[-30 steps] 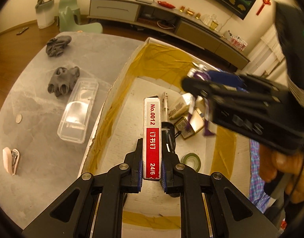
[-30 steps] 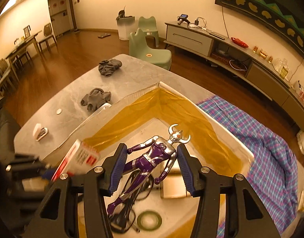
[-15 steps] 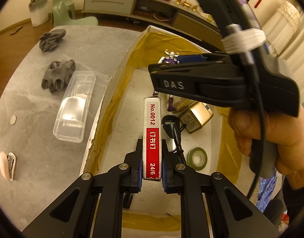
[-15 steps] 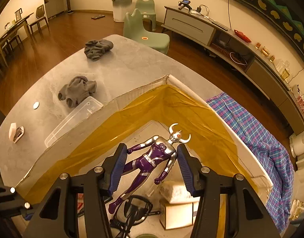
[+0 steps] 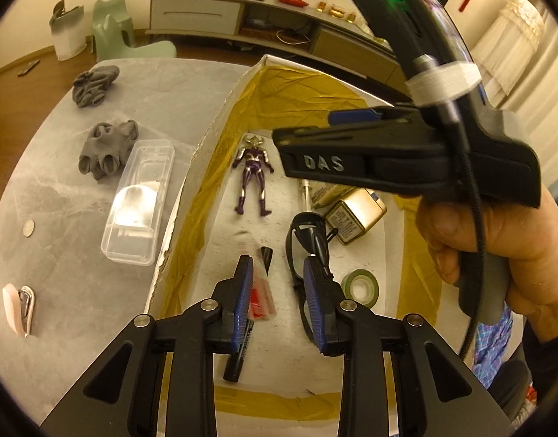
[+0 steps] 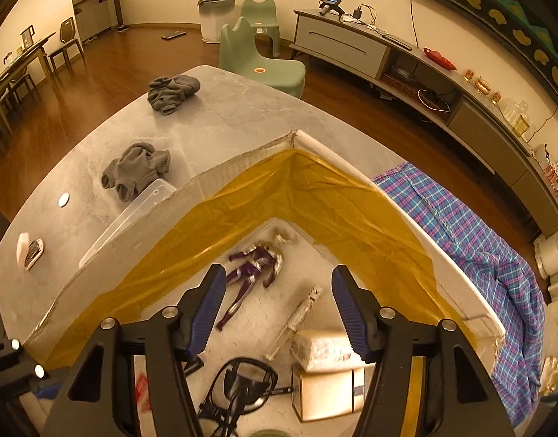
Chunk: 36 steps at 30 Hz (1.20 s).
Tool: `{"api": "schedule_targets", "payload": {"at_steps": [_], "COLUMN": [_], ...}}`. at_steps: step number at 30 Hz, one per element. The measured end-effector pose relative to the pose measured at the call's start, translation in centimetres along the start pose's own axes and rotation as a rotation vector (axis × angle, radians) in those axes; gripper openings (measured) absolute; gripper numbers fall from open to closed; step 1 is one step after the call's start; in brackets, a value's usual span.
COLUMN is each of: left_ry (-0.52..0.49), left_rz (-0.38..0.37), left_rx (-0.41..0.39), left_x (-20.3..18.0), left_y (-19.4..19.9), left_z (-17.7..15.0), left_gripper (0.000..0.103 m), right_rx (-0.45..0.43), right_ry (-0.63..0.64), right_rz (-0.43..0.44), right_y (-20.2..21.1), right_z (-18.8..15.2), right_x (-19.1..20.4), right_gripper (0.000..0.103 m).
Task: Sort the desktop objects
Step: 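Open both tools to drop the staple box and figure into the box, then move both tools back over the remaining items on the cloth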
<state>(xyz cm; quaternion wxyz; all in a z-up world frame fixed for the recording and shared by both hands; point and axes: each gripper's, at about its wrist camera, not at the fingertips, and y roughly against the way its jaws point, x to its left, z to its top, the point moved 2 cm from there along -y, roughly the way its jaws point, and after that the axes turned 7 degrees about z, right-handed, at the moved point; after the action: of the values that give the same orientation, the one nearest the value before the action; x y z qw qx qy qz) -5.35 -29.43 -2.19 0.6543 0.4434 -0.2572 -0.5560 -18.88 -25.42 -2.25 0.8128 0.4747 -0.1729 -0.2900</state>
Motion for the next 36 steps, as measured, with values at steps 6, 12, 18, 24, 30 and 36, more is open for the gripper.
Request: {"api": "schedule_targets", "payload": {"at_steps": [6,12,18,24,30,36], "left_ry": [0.015,0.015,-0.002,-0.016,-0.042,-0.066], "left_rz": [0.015,0.034,0.054,0.068,0.081,0.094], "left_rx": [-0.012,-0.027,-0.044,-0.059,-0.072,-0.078], "left_x": [0.2,0.0,-1.0,-2.2,-3.8,-5.6], "left_y": [1.3,3.0,4.9,6.6,8.0,8.9], "left_z": [-0.4,-1.0,-1.6,-1.9,-2.3,-2.5], "left_gripper": [0.034,0.034,0.034,0.034,0.034,0.034], "right_rx": [0.0,-0.004,-0.036,-0.08,-0.128,-0.193], "right_ry": [0.011,0.065,0.126,0.141,0.153,0.168], "right_rz": [0.026,0.025,-0.004,-0.01,-0.016,-0.033], "right_y": [1.6,3.5,5.9,8.6,11.3,14.0], "right_z": [-1.6,-3.7,-5.5,-6.9,-8.3,-9.8], "right_x": [0.3,1.2,2.3,2.6,2.5,2.1], "right_gripper": [0.062,0.062,0.062,0.062,0.062,0.062]}}
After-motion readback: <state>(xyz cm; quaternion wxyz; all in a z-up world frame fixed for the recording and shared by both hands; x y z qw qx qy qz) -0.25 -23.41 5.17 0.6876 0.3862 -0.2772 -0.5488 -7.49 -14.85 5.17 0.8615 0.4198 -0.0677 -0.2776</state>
